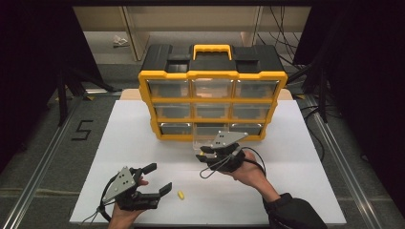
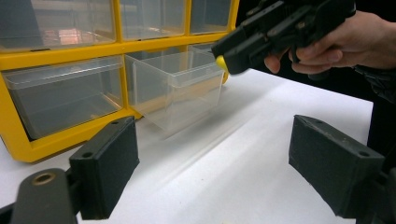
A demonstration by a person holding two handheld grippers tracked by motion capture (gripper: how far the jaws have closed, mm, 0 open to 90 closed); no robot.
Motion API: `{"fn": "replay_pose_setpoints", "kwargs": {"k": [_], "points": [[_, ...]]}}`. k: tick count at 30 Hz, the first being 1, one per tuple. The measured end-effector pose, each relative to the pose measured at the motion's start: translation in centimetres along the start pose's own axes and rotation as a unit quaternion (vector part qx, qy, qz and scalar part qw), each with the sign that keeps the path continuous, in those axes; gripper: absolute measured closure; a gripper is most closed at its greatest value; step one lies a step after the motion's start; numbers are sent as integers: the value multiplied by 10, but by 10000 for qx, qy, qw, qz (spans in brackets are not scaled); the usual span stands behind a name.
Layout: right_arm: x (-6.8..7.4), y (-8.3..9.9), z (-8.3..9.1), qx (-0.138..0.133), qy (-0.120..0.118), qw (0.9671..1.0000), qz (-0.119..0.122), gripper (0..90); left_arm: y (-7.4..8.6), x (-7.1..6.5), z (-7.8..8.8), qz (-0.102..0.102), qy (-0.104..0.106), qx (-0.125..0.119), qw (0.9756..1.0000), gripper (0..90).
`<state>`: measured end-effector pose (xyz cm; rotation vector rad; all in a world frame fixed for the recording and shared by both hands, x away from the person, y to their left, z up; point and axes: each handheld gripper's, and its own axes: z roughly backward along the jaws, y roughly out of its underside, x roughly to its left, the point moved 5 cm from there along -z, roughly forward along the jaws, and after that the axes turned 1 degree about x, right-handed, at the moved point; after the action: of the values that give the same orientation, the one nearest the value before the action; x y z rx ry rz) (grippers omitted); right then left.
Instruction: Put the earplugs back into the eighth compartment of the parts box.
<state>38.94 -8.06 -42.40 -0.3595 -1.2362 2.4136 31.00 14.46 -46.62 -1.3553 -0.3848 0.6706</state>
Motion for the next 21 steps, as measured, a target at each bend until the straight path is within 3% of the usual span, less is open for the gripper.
{"fn": "replay_pose_setpoints", "kwargs": {"k": [12,21], "points": [[-23,-7,20,-408,445,9978,-273,671,0,0,0,-2,1,0,10000,156],[-48,-4,28,-614,832,9924,-664,669,0,0,0,-7,2,8,10000,156]]}}
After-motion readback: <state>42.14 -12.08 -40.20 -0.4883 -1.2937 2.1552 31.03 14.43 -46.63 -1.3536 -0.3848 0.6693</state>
